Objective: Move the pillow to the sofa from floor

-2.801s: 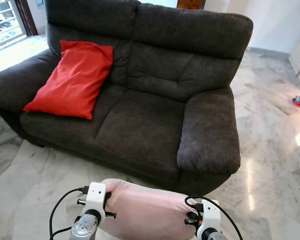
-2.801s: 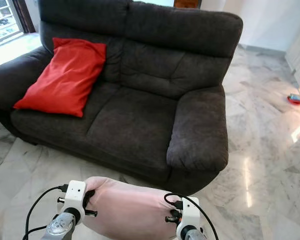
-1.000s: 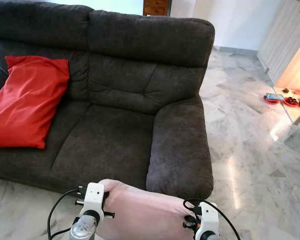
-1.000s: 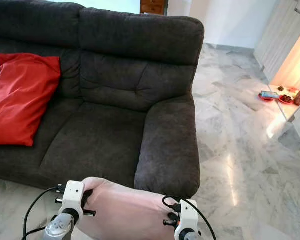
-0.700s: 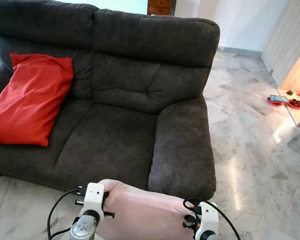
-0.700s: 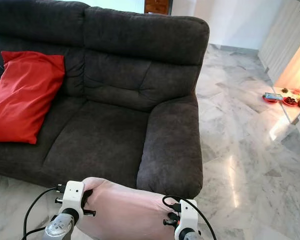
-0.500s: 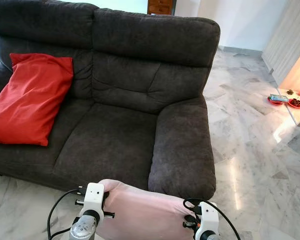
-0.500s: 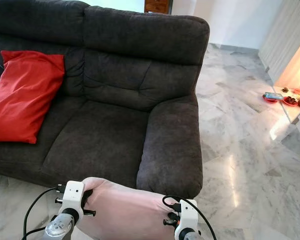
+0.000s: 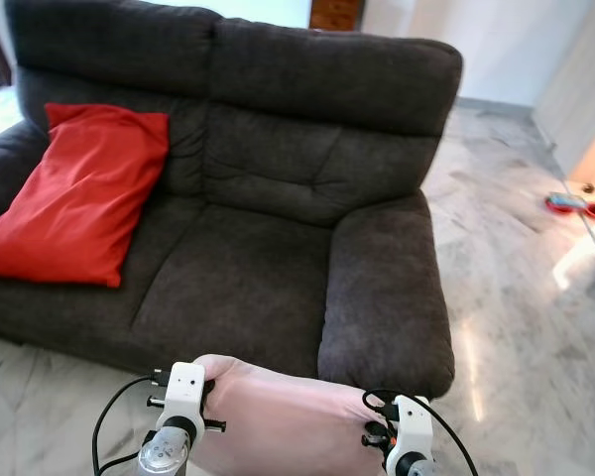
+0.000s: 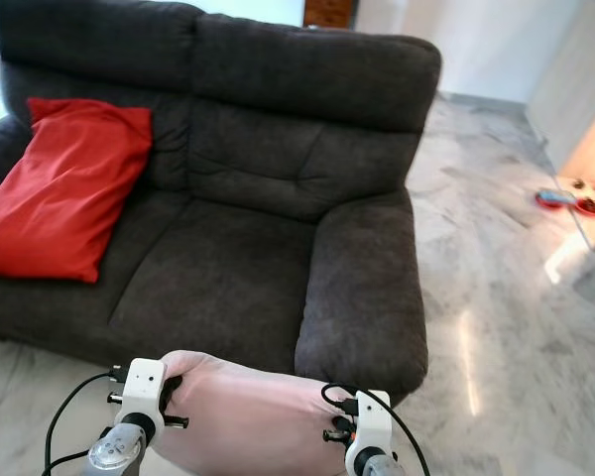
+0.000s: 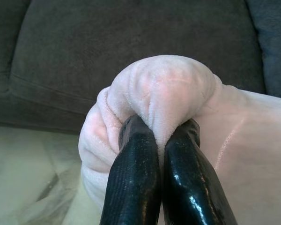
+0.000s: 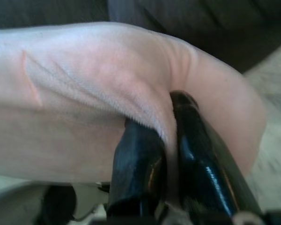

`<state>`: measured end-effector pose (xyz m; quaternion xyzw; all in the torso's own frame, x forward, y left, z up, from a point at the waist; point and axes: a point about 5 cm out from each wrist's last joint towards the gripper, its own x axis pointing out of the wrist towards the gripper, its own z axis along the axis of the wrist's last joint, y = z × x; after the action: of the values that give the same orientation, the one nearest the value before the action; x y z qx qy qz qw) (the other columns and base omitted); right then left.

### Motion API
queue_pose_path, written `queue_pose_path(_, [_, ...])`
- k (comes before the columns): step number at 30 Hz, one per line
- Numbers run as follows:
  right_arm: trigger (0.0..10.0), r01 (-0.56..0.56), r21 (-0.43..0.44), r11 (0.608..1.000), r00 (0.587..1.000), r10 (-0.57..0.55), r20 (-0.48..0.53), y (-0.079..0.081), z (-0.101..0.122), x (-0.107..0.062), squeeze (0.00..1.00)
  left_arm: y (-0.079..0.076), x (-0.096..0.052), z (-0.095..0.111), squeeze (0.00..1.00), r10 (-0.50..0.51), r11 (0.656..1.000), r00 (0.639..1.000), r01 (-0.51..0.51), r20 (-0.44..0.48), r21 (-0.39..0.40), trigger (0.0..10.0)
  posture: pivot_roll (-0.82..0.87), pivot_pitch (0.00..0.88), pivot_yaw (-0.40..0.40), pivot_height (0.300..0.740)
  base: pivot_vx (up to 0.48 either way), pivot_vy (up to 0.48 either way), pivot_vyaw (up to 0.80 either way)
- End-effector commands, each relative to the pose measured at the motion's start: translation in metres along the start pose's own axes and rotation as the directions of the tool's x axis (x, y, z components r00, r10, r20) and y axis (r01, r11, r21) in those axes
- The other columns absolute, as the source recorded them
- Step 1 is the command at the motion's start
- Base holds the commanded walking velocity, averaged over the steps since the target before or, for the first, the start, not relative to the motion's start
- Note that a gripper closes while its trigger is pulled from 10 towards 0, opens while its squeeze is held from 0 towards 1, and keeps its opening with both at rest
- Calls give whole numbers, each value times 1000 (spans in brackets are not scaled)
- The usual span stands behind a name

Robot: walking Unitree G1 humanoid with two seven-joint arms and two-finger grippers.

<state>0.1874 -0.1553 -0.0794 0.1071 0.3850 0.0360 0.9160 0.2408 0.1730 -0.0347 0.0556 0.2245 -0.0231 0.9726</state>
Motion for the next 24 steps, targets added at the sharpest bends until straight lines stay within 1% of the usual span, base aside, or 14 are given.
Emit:
queue_pose_path(1, [10000, 151, 57, 987, 986, -154, 56, -36, 12, -7, 0, 39, -1, 8, 0, 169, 985, 985, -168, 34, -25, 10000, 93, 0, -81, 740, 0, 326, 0])
queue_pose_path(17, [10000, 149, 54, 987, 987, -152, 58, -36, 12, -7, 0, 38, -1, 8, 0, 170, 985, 985, -169, 34, -25, 10000, 91, 0, -81, 740, 0, 320, 0])
queue_pose_path(20, [10000, 149, 54, 987, 987, -153, 59, -36, 12, -7, 0, 38, -1, 9, 0, 169, 985, 985, -168, 40, -27, 10000, 92, 0, -81, 740, 0, 0, 0])
queue_pose_path(24, [10000, 144, 55, 988, 986, -148, 79, -36, 14, -8, 0, 38, 3, 21, 0, 163, 987, 981, -162, 104, -20, 10000, 94, 0, -83, 740, 0, 0, 0])
